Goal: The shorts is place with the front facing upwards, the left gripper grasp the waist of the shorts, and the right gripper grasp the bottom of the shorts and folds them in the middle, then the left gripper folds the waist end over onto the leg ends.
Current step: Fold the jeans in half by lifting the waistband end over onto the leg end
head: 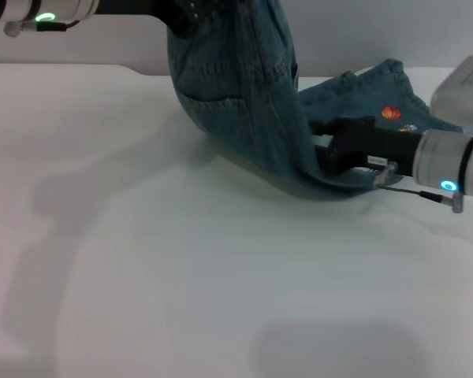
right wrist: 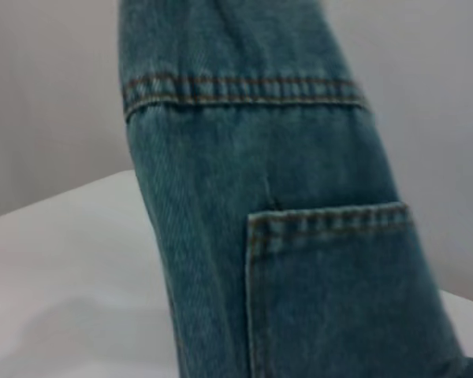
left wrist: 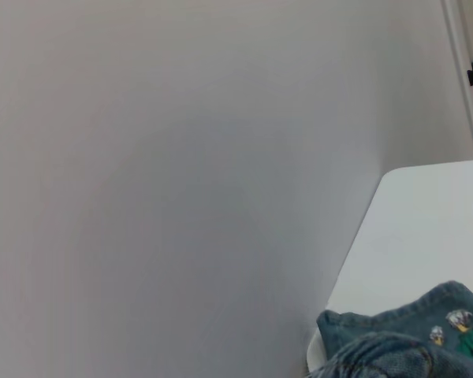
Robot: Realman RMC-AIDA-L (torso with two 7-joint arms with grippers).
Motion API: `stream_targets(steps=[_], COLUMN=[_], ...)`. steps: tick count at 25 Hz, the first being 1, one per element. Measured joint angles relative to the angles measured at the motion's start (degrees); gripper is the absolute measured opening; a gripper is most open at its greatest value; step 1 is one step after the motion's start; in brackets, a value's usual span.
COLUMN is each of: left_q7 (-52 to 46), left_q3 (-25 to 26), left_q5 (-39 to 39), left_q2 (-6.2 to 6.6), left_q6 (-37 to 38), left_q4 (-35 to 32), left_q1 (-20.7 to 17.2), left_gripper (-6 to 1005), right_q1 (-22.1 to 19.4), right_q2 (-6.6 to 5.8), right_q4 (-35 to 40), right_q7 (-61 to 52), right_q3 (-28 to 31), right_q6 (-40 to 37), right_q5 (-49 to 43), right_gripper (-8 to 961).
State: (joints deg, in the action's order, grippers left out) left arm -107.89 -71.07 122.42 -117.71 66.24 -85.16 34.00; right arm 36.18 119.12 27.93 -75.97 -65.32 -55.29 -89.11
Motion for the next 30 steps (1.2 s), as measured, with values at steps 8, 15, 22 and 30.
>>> stream_targets(steps=[8, 15, 22, 30], left_q7=[-0.08, -0.07, -0.04, -0.27], left_q3=[-0.04, -0.86, -2.41, -3.73], left_q5=[-0.30, -0.86, -0.88, -0.88], left_q2=[-0.09, -0.14, -0.14, -0.14], left_q6=[1.10, 1.40, 1.49, 1.53], left_q4=[-3.20, -4.80, -6.50, -7.96], left_q1=[-1.17, -1.62, -2.22, -2.92], left_gripper=[70, 70, 69, 69], right_q1=[4.02, 6.22, 7.41, 8.96], right_q2=[0.15, 0.16, 0.15, 0.20], right_q4=[-4.14, -5.56, -5.60, -5.68], right_q7=[-0.43, -1.30, -2.76, -4.67], right_q3=[-1.09, -1.74, -1.75, -3.37], right_q6=[-1.51, -4.06, -8.04, -10.12], right_q5=[0.77, 1.09, 1.67, 1.68], right_gripper=[518, 518, 518, 518])
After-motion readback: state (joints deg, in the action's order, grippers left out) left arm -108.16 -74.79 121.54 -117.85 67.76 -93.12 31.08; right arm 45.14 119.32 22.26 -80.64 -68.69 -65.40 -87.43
